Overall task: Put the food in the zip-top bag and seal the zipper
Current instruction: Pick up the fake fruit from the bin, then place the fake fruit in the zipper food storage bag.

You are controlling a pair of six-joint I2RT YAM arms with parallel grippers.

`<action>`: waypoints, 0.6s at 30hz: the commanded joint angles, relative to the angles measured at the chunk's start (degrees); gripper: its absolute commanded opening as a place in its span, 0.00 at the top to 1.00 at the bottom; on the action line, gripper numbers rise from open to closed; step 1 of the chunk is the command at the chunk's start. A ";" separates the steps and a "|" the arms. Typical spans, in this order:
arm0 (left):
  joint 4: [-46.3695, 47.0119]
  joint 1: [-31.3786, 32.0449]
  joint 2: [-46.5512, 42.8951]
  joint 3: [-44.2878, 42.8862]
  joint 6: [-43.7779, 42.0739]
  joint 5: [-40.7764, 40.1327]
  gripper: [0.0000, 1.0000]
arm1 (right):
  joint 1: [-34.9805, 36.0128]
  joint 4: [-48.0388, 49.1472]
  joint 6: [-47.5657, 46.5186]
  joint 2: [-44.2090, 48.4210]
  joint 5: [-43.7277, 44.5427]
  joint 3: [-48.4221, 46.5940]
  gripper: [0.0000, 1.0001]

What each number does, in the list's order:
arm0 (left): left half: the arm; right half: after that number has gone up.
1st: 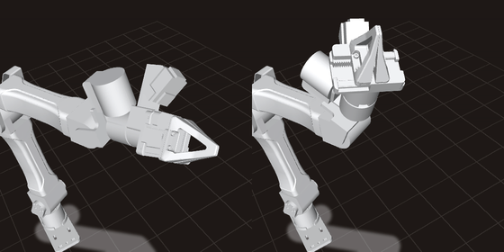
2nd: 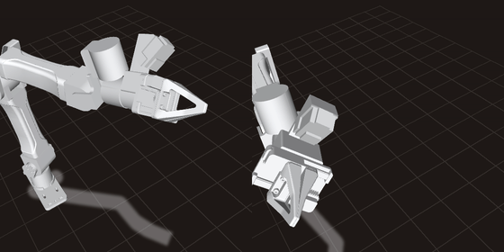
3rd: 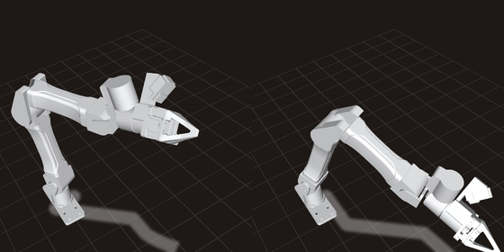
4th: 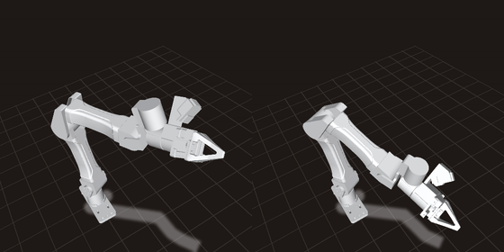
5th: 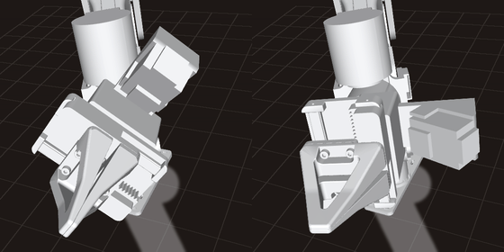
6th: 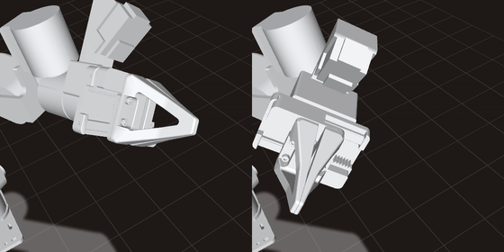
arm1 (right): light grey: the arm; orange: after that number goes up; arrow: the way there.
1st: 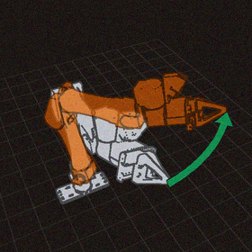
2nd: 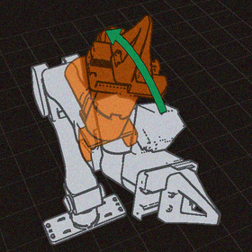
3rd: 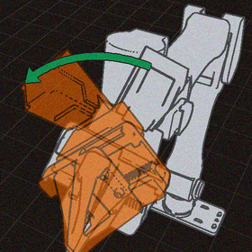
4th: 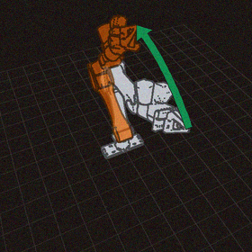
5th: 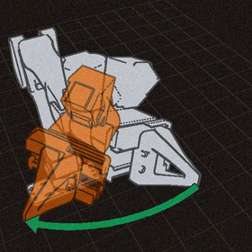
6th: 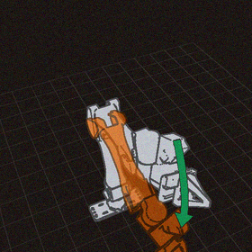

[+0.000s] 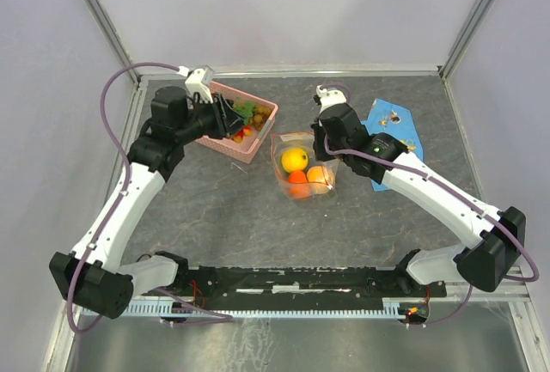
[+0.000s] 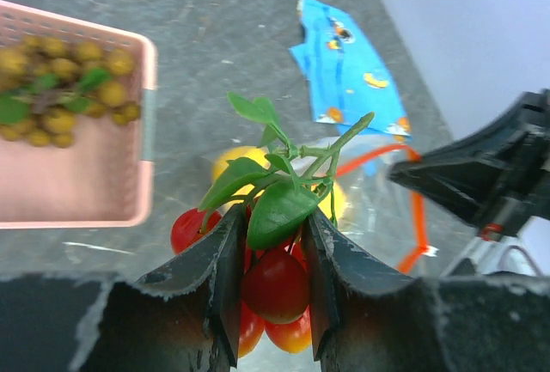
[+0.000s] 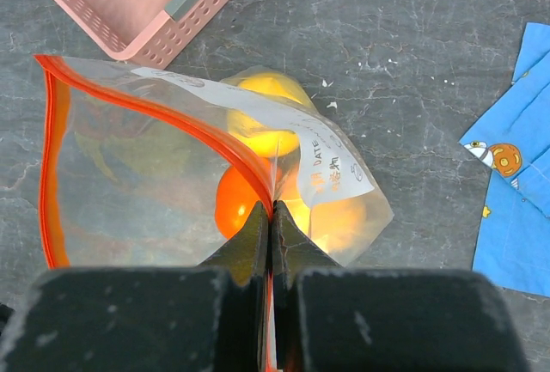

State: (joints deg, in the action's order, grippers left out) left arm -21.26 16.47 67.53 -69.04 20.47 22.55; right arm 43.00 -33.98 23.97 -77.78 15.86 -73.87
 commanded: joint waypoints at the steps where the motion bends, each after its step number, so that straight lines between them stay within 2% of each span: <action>1: 7.99 4.61 -3.00 1.87 13.30 -2.43 0.97 | -0.23 3.19 1.73 2.18 -0.95 0.31 0.98; 5: 10.60 11.71 -4.10 3.52 20.26 -6.85 0.97 | -0.23 3.84 2.57 2.21 -1.29 0.50 0.98; 10: 25.10 18.26 -6.31 12.22 30.72 -11.36 0.97 | -0.23 4.52 3.81 2.21 -2.18 0.95 0.98; 12: 27.67 19.97 -6.00 13.45 31.78 -13.11 0.97 | -0.22 4.71 4.28 2.45 -2.32 1.38 0.98; 18: 27.53 25.34 -2.27 13.40 30.24 -16.84 0.97 | -0.24 5.05 5.23 3.44 -2.10 2.47 0.98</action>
State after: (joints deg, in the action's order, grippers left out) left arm -0.23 39.27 63.70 -55.18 47.70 9.50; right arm 43.00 -31.73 27.64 -76.64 13.93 -71.70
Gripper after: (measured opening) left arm 0.372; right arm 0.024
